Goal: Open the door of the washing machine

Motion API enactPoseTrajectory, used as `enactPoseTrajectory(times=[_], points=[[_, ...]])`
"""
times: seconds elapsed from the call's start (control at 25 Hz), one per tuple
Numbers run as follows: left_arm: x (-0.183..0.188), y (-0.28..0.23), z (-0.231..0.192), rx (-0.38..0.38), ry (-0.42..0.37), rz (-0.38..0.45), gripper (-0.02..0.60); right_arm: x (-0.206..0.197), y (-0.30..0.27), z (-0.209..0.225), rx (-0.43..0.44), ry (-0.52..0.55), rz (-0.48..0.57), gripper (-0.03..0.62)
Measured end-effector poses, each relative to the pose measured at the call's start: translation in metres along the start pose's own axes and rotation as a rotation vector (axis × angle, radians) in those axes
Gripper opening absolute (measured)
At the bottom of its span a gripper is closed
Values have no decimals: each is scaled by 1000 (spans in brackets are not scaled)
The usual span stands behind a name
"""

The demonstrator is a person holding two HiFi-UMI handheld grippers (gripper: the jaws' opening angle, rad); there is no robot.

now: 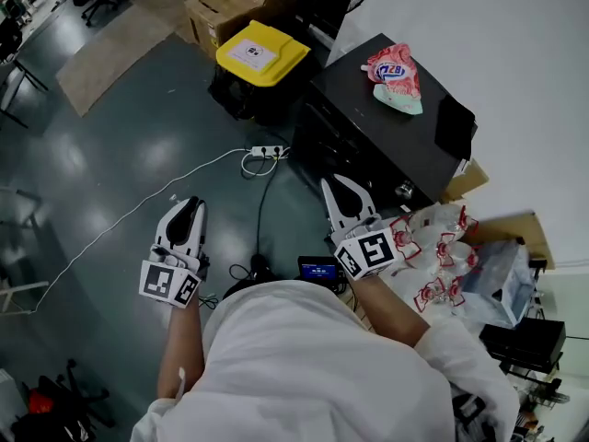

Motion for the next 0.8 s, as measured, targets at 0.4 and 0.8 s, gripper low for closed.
enactPoseTrajectory(times=[0.4,0.8], points=[[-12,-42,-61,-16,61,-19,52,-3,-66,26,-56,-4,-15,40],[14,-130,-139,-11,-1,-49,52,-12,-181,91,-72,-64,18,40]])
Point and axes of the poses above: the fingertips, and each gripper's own axes: y backward along the fingers, z to its right, x out of its top, the point moved 4 cm from there along y, backward along the fingers, and after that the axes turned 6 degrees about -z, right-handed, at the moved point
